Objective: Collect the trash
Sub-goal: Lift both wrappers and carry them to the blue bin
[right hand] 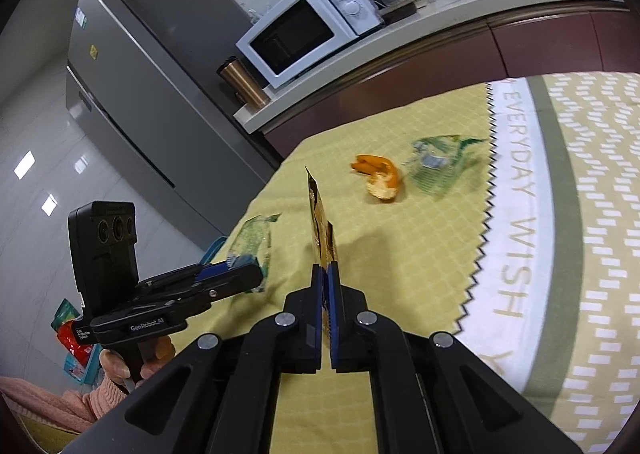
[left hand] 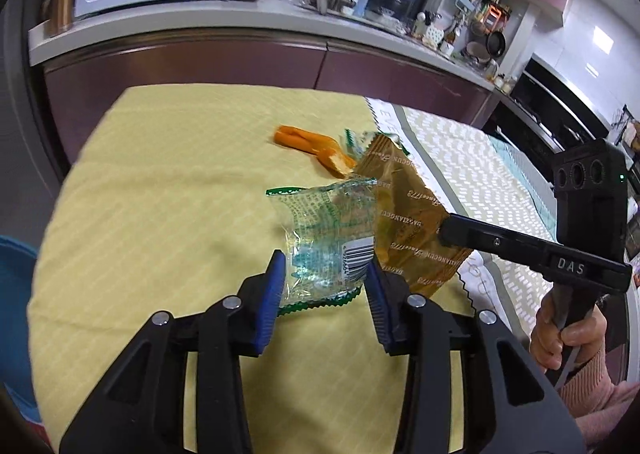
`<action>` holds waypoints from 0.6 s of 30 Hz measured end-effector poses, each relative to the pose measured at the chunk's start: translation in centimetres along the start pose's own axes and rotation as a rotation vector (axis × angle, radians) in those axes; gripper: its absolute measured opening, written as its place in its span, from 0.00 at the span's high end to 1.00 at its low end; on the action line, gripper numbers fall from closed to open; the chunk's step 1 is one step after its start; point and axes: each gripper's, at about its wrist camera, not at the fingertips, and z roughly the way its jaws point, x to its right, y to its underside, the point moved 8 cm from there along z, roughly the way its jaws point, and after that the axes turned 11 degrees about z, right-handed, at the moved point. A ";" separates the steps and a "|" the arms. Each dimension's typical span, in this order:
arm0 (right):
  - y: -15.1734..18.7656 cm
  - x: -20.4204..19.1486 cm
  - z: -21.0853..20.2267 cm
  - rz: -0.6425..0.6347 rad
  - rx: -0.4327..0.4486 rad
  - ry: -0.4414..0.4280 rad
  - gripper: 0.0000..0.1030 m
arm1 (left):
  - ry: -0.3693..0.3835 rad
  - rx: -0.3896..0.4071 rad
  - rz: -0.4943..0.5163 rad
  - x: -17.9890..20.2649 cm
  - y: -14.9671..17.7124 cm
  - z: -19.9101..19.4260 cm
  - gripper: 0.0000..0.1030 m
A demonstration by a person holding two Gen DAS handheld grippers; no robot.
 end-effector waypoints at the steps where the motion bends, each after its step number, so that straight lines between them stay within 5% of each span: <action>1: 0.0 -0.4 0.0 -0.004 0.001 -0.002 0.98 | -0.007 0.007 -0.008 -0.5 0.2 -0.7 0.62; 18: -0.2 -9.1 4.7 -0.095 -0.086 -0.138 0.98 | -0.185 0.093 -0.151 -11.3 5.3 -11.3 0.62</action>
